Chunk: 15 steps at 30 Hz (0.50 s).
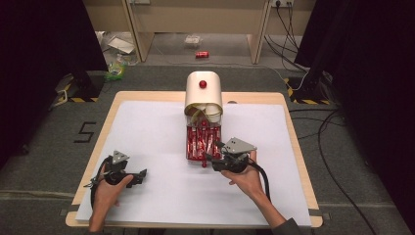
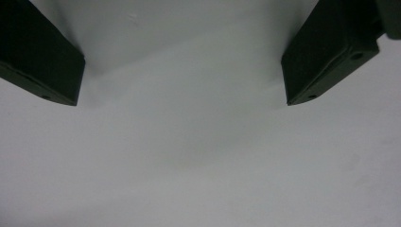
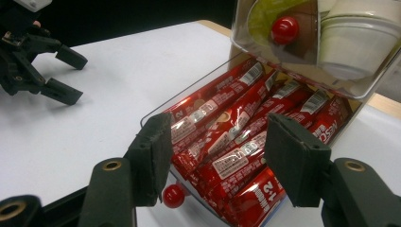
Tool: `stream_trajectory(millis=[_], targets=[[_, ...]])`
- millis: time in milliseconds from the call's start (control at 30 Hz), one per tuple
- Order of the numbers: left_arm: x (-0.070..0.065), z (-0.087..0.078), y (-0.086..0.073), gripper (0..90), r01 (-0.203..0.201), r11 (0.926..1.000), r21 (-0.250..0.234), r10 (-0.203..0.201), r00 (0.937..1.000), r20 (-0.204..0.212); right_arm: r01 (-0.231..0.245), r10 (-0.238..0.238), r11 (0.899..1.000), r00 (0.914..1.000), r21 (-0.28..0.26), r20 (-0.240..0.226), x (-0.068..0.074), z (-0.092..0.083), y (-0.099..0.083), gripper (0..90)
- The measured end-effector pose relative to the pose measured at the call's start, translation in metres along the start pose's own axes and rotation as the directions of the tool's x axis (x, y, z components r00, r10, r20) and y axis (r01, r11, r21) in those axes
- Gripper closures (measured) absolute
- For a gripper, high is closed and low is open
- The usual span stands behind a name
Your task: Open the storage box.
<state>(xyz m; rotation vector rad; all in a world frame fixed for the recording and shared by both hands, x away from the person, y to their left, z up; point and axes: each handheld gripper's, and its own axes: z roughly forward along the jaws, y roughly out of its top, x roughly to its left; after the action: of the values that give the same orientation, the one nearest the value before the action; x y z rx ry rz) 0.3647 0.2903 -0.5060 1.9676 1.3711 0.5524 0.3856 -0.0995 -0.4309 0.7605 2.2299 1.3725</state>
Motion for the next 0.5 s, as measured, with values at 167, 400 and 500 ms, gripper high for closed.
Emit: stream_trajectory(millis=[167,400,500], targets=[[0.0,0.0,0.0,0.0,0.0,1.0,0.0,0.0,1.0,0.0,-0.016,0.016,1.0,0.9998,-0.007,0.008,-0.004,0.003,0.001,42.9],[0.0,0.0,0.0,0.0,0.001,1.0,0.0,-0.001,1.0,0.0,-0.028,0.028,1.0,0.9995,-0.002,0.018,-0.009,0.004,0.001,42.8],[0.0,0.0,0.0,0.0,0.001,1.0,0.0,-0.001,1.0,0.0,-0.035,0.035,0.999,0.9992,-0.002,0.021,-0.011,0.006,0.001,42.8]])
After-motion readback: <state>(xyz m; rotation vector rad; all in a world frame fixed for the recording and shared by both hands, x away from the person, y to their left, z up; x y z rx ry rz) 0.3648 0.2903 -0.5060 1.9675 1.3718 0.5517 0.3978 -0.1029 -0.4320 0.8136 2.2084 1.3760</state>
